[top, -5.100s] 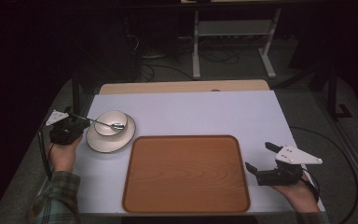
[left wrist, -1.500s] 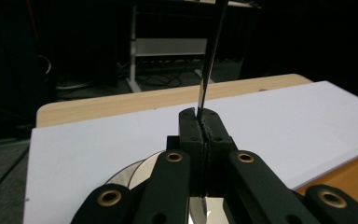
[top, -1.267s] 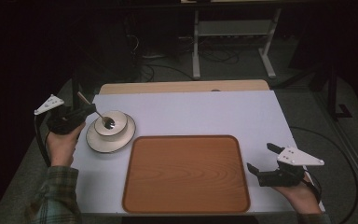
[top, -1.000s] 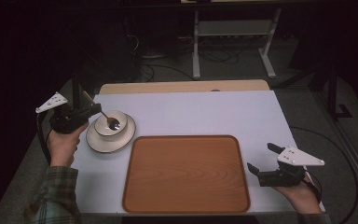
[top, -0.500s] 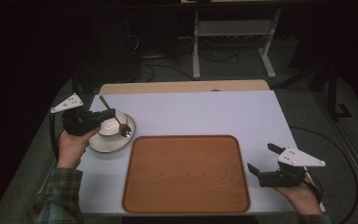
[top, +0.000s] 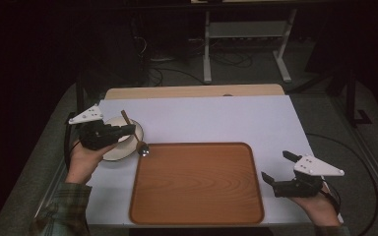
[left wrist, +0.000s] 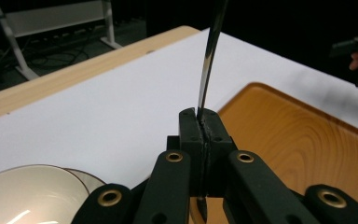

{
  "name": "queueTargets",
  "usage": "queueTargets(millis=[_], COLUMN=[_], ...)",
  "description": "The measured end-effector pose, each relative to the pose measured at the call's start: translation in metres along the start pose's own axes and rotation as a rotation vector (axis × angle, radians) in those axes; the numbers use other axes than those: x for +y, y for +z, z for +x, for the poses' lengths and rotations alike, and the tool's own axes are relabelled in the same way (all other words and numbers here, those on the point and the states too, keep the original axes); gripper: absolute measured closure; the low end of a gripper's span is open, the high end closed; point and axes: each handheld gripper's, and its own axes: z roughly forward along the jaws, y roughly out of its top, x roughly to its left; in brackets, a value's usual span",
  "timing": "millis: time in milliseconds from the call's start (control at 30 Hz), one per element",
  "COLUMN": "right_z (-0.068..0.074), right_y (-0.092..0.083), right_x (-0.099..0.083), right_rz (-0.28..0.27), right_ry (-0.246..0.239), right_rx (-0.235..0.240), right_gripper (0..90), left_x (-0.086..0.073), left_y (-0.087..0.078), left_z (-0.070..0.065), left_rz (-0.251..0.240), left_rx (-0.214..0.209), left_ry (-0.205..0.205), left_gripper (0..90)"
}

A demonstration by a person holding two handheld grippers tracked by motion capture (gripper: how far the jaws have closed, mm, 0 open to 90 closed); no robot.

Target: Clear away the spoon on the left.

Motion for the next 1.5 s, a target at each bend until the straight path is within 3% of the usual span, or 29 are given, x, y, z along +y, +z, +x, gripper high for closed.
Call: queueTargets(millis=[433,833,1133,1500], right_z=[0.0,0.0,-0.002,-0.002], right_y=[0.0,0.0,-0.001,0.0], right_x=[0.0,-0.001,-0.002,-0.002], right_rz=[0.002,0.006,-0.001,0.005], right_ry=[-0.002,-0.003,0.005,-0.001], right_rx=[0.0,-0.002,-0.006,0.001], right_gripper=[1.8,1.8,1.8,1.8], left_x=[-0.019,-0.036,-0.032,-0.03], left_y=[0.007,0.03,0.045,0.065], left_z=[-0.02,-0.033,-0.044,-0.049], left_rz=[0.083,0.187,0.199,0.215], left_rx=[-0.042,-0.077,-0.101,-0.113], left_ry=[0.024,0.045,0.068,0.079], left_gripper=[89.1,89.1,88.9,88.9])
